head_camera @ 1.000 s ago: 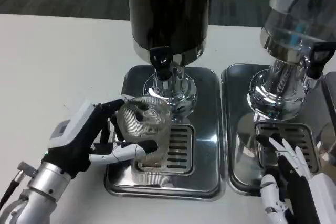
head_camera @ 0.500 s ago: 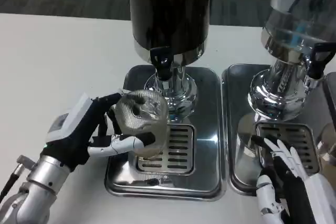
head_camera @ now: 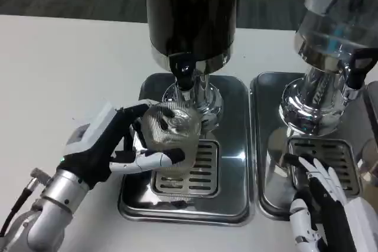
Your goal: Grasp the cup under the faucet to collect the drink, then remove the cup.
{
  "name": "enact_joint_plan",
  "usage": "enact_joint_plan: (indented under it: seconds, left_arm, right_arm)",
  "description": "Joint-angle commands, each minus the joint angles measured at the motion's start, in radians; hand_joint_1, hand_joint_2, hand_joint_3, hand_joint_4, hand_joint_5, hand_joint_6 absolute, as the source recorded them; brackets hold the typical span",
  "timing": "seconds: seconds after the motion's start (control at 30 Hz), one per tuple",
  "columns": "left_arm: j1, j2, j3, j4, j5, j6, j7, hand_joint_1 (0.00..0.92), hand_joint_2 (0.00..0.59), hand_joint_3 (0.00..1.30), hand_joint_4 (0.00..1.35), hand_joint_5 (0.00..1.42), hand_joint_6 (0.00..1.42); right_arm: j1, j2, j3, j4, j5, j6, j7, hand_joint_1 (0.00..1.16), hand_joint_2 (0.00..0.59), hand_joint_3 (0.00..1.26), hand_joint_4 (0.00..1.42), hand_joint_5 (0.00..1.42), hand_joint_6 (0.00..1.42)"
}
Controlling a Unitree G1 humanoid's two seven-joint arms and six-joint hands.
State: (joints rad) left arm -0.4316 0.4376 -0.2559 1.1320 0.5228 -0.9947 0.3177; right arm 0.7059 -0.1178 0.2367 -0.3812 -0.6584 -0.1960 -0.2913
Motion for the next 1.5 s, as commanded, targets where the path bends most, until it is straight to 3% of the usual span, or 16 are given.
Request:
enact_joint_plan:
  seconds: [0.03, 0.43, 0.7, 0.93, 1.2, 1.5]
  left_arm:
    - [-0.024, -0.019, -0.012, 0.013, -0.006, 0.007, -0.031, 0.371, 0.108, 0.54, 0.56, 0.82, 1.11]
    - [-0.027, -0.014, -0.015, 0.018, -0.008, 0.012, -0.072, 0.272, 0.077, 0.45, 0.49, 0.72, 0.98]
    - [-0.008, 0.017, -0.012, 0.001, -0.002, 0.000, -0.065, 0.167, 0.032, 0.31, 0.31, 0.47, 0.66]
    - [0.002, 0.032, -0.011, -0.027, -0.012, -0.015, -0.085, 0.082, 0.015, 0.18, 0.19, 0.33, 0.51]
    - [0.023, 0.036, 0.002, -0.059, -0.026, -0.044, -0.095, 0.074, 0.016, 0.12, 0.05, 0.20, 0.44]
    - [0.082, 0.088, 0.059, -0.143, -0.100, -0.091, -0.128, 0.077, 0.026, 0.13, 0.08, 0.21, 0.45]
  right_arm:
    - [0.013, 0.009, -0.002, -0.016, 0.000, 0.006, -0.010, 0.01, 0.586, 0.19, 0.08, 0.01, 0.06]
    - [0.003, 0.008, -0.001, -0.010, 0.004, 0.004, 0.000, 0.01, 0.586, 0.20, 0.08, 0.01, 0.07]
    - [-0.004, 0.005, -0.002, -0.008, 0.008, 0.006, 0.009, 0.02, 0.586, 0.20, 0.08, 0.02, 0.08]
    - [-0.007, 0.007, 0.000, -0.005, 0.015, 0.006, 0.011, 0.02, 0.586, 0.20, 0.08, 0.04, 0.09]
    - [0.002, 0.008, -0.001, -0.005, 0.012, 0.006, 0.005, 0.01, 0.586, 0.20, 0.08, 0.04, 0.09]
    - [-0.005, 0.008, 0.000, 0.001, 0.018, 0.006, 0.010, 0.00, 0.586, 0.20, 0.08, 0.05, 0.10]
